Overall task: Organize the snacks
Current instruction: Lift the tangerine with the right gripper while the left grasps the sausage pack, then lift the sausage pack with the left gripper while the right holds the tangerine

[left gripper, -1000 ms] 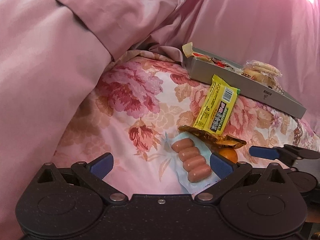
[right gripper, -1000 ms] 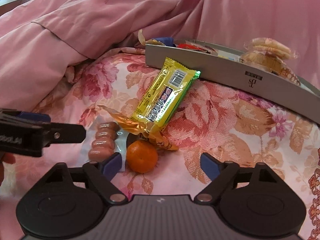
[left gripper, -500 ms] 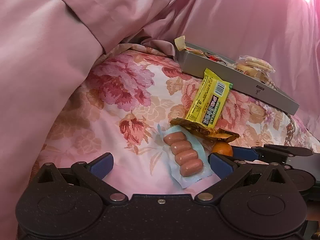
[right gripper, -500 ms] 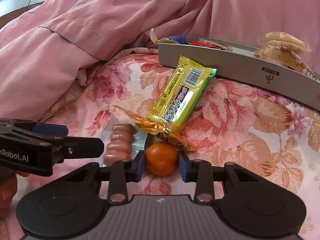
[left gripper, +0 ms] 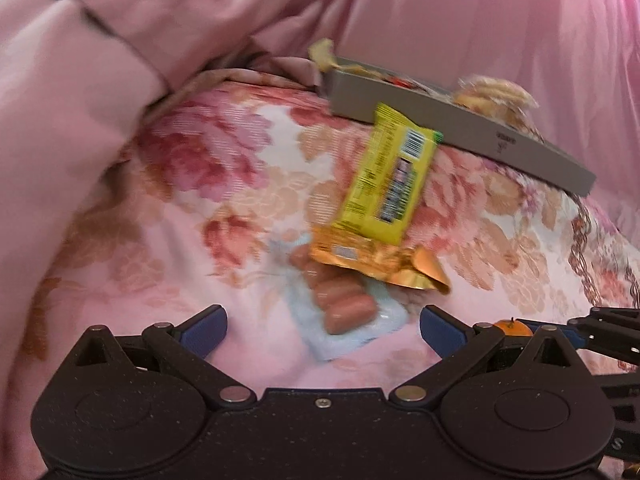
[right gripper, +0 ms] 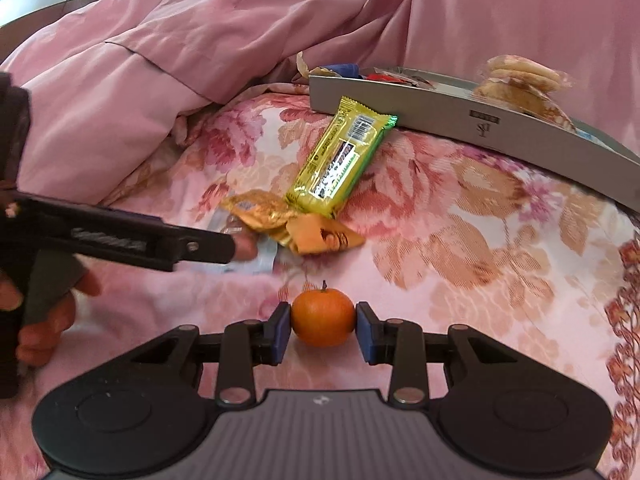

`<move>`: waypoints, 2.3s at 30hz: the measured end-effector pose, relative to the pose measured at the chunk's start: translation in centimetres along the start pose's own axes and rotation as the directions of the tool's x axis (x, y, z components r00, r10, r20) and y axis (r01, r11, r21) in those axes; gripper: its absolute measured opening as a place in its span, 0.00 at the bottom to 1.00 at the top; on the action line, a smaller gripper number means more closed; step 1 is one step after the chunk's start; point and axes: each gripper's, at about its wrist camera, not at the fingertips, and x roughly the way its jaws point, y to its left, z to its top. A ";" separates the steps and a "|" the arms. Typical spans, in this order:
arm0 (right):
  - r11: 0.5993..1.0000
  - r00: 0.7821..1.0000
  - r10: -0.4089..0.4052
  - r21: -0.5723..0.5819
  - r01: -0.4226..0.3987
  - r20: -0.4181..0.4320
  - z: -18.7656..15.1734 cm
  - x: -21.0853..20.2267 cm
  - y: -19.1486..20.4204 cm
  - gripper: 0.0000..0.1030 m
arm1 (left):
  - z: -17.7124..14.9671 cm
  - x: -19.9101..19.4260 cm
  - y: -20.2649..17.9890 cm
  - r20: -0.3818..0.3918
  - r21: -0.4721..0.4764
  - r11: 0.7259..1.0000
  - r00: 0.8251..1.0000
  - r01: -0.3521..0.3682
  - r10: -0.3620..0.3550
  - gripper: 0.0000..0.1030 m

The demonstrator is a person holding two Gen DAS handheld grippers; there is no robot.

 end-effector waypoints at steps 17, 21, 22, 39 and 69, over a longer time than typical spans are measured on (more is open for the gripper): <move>0.999 1.000 0.007 0.048 -0.007 0.011 -2.4 -2.5 -2.8 0.38 | 0.5 2.8 -3.8 -0.008 0.087 0.974 0.977 -0.210 0.211 0.77; 0.999 1.000 0.020 0.049 -0.020 0.009 -2.6 -2.5 -2.5 0.38 | -0.4 1.3 -2.7 0.003 0.085 0.980 0.983 -0.182 0.182 0.66; 0.998 1.000 0.024 0.052 -0.024 0.006 -2.6 -2.5 -2.4 0.38 | -0.5 1.0 -2.3 0.001 0.079 0.983 0.986 -0.168 0.168 0.66; 0.994 0.994 0.110 0.020 -0.109 -0.019 -3.7 -3.4 0.3 0.38 | -3.9 -5.8 -1.6 -0.086 0.075 0.996 0.995 -0.044 0.051 0.63; 0.998 0.999 0.050 -0.029 -0.051 -0.007 -4.3 -3.6 2.2 0.38 | -3.6 -5.9 -2.4 -0.116 0.009 1.000 0.993 0.007 -0.006 0.57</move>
